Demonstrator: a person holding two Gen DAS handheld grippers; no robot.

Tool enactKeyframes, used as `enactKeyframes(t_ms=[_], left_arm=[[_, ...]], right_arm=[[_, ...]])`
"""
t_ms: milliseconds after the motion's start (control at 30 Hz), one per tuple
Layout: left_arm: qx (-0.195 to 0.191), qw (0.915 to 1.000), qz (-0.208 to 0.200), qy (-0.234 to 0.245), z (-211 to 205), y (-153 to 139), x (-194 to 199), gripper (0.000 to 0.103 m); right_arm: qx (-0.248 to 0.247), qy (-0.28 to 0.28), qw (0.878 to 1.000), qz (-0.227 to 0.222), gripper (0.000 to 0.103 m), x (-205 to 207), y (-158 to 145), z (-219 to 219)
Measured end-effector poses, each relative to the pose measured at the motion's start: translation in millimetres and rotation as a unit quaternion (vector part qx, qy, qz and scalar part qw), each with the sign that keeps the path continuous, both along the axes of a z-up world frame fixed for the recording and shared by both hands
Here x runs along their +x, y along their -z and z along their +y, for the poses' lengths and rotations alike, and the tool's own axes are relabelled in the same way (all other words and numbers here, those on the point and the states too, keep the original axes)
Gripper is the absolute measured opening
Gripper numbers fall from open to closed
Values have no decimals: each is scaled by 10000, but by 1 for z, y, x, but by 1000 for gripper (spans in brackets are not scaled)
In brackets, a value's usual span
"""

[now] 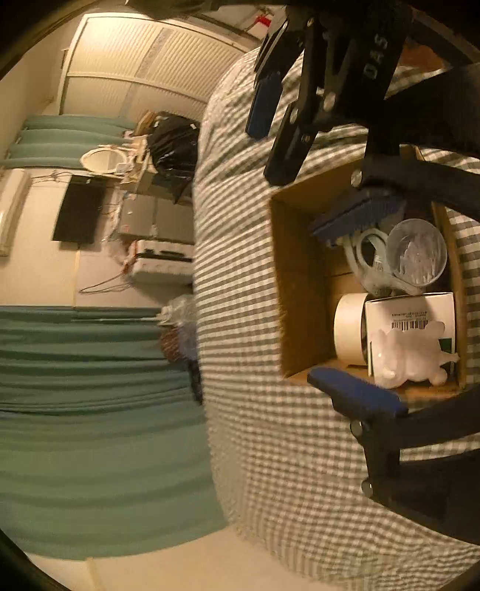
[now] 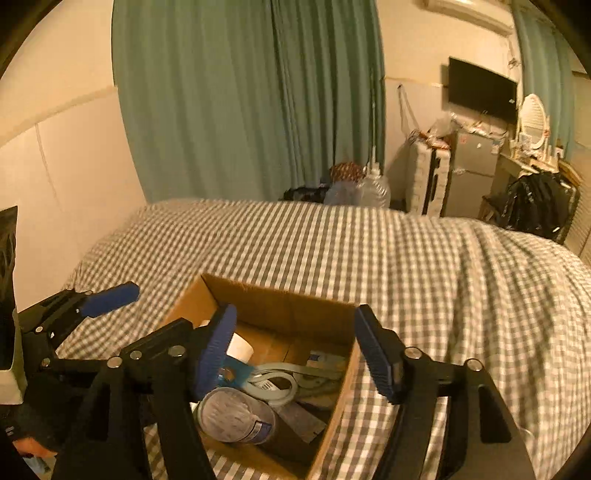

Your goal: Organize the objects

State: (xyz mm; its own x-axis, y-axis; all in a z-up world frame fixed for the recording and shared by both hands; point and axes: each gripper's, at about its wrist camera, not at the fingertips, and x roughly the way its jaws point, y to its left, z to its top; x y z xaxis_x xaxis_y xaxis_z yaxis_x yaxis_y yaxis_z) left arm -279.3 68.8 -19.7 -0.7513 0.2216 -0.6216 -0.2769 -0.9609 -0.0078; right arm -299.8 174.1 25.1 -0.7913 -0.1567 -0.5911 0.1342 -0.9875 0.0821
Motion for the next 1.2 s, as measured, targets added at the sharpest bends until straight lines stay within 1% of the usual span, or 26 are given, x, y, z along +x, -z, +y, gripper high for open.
enactKeyframes(t_ms=[67, 133, 200, 233, 267, 333, 367, 467, 533, 700, 733, 800, 967, 1033, 1100, 1200], left_arm=[[-48, 9997, 206, -74, 0, -19, 14, 82], [-77, 9990, 423, -98, -1, -35, 30, 88], [-77, 9975, 688, -134, -2, -54, 48, 97], [-46, 9963, 842, -135, -3, -66, 60, 98], [-25, 9957, 913, -135, -3, -74, 67, 99], [18, 9936, 1120, -164, -4, -94, 85, 102], [30, 9920, 1245, -205, -5, -105, 95, 103], [75, 9886, 1486, -222, -8, -128, 116, 103], [113, 9857, 1660, -257, -12, -143, 135, 103], [205, 9807, 1910, -375, -21, -163, 168, 103], [223, 9795, 1963, -404, -24, -165, 175, 103], [260, 9775, 2043, -456, -29, -167, 188, 103], [415, 9738, 2125, -695, -43, -159, 212, 103], [481, 9713, 2169, -845, -49, -154, 220, 103], [520, 9660, 2317, -1026, -55, -146, 229, 103], [420, 9591, 2493, -1272, -63, -130, 239, 103]], right_arm=[[11, 46, 9999, 154, 70, 15, -18, 2], [63, 104, 9993, 353, 71, 32, -39, 4], [94, 170, 9984, 539, 76, 47, -58, 7], [103, 210, 9974, 683, 77, 60, -71, 8], [112, 228, 9968, 756, 78, 68, -77, 5], [139, 278, 9949, 964, 81, 87, -97, 5], [156, 301, 9937, 1071, 82, 97, -107, 5], [216, 364, 9895, 1380, 90, 129, -132, 7], [251, 412, 9862, 1585, 92, 150, -147, 6], [260, 583, 9791, 1933, 101, 190, -169, 7], [235, 601, 9778, 1994, 103, 196, -171, 7], [193, 607, 9756, 2100, 103, 211, -172, 6], [147, 672, 9724, 2230, 103, 237, -161, 9], [97, 676, 9721, 2245, 103, 243, -149, 11], [116, 616, 9734, 2205, 103, 245, -138, 10], [288, 568, 9726, 2237, 103, 244, -114, 7]])
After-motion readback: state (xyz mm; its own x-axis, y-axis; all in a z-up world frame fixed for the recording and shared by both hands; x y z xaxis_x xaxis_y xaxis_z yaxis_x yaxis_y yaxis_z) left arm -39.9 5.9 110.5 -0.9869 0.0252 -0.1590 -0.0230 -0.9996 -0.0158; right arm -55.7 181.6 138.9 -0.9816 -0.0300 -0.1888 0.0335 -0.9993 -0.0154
